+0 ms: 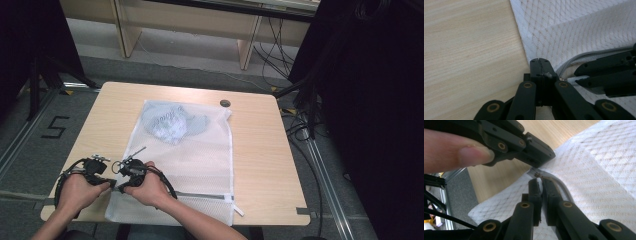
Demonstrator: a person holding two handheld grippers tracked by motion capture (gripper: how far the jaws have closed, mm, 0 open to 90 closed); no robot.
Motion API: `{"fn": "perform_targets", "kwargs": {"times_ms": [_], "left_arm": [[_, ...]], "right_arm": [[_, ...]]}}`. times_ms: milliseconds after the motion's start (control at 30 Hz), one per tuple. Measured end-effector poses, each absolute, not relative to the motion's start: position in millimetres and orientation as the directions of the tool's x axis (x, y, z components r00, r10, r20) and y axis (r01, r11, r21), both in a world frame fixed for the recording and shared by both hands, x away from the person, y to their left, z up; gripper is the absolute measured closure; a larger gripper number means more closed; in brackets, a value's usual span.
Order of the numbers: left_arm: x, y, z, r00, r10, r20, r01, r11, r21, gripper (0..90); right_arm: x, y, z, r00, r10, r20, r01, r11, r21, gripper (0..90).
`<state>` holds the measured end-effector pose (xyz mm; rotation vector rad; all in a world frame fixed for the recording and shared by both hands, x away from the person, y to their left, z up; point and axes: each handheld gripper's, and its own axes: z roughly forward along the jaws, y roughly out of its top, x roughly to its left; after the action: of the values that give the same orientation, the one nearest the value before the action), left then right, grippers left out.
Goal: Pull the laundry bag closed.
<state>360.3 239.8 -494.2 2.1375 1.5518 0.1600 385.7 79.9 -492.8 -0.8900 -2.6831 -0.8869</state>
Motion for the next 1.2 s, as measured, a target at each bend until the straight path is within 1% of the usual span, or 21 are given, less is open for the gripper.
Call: {"fn": "perform_targets", "kwargs": {"times_ms": [33,133,167,233,333,400,433,567,667,867,900,967,1000,1200], "left_arm": [[360,239,-495,0.352,0.919,-0.181,0.855,-0.236,0.463,89.7],[360,239,-495,0.356,0.917,-0.178,0.852,-0.240,0.465,89.7],[360,240,-495,0.356,0.917,-0.179,0.852,-0.240,0.465,89.7],[360,240,-495,0.354,0.918,-0.179,0.854,-0.239,0.463,89.7],[360,240,-495,0.356,0.917,-0.180,0.851,-0.239,0.467,89.7],[360,240,-494,0.363,0.916,-0.172,0.854,-0.253,0.454,89.7],[360,241,-494,0.365,0.914,-0.179,0.856,-0.254,0.450,89.7],[360,241,-494,0.363,0.914,-0.180,0.857,-0.252,0.449,89.7],[360,240,-495,0.357,0.917,-0.179,0.851,-0.241,0.466,89.7],[360,240,-494,0.359,0.915,-0.183,0.859,-0.248,0.447,89.7],[360,240,-494,0.358,0.915,-0.185,0.859,-0.246,0.448,89.7],[360,241,-494,0.357,0.915,-0.189,0.859,-0.242,0.450,89.7],[360,240,-495,0.352,0.916,-0.189,0.854,-0.232,0.466,89.7],[360,240,-495,0.356,0.917,-0.181,0.855,-0.241,0.458,89.7]], "right_arm": [[385,80,-493,-0.799,0.500,0.335,0.601,0.641,0.477,86.9],[385,79,-492,-0.807,0.488,0.333,0.591,0.648,0.481,87.0],[384,80,-491,-0.808,0.496,0.318,0.588,0.646,0.486,87.0],[383,80,-490,-0.795,0.503,0.339,0.606,0.639,0.473,87.0],[383,77,-489,-0.809,0.503,0.304,0.586,0.650,0.484,87.0],[383,77,-489,-0.811,0.502,0.300,0.583,0.652,0.486,87.0],[382,78,-488,-0.803,0.505,0.316,0.595,0.642,0.484,87.0],[381,77,-487,-0.821,0.501,0.274,0.567,0.661,0.491,87.0],[379,77,-484,-0.819,0.501,0.280,0.570,0.655,0.496,87.0],[377,75,-482,-0.818,0.506,0.273,0.570,0.654,0.497,87.0],[377,75,-482,-0.830,0.496,0.256,0.552,0.664,0.504,87.0],[376,75,-481,-0.833,0.493,0.250,0.546,0.666,0.507,87.0],[376,74,-481,-0.839,0.487,0.243,0.538,0.674,0.507,87.0],[374,72,-480,-0.837,0.493,0.239,0.540,0.668,0.512,87.0]]}}
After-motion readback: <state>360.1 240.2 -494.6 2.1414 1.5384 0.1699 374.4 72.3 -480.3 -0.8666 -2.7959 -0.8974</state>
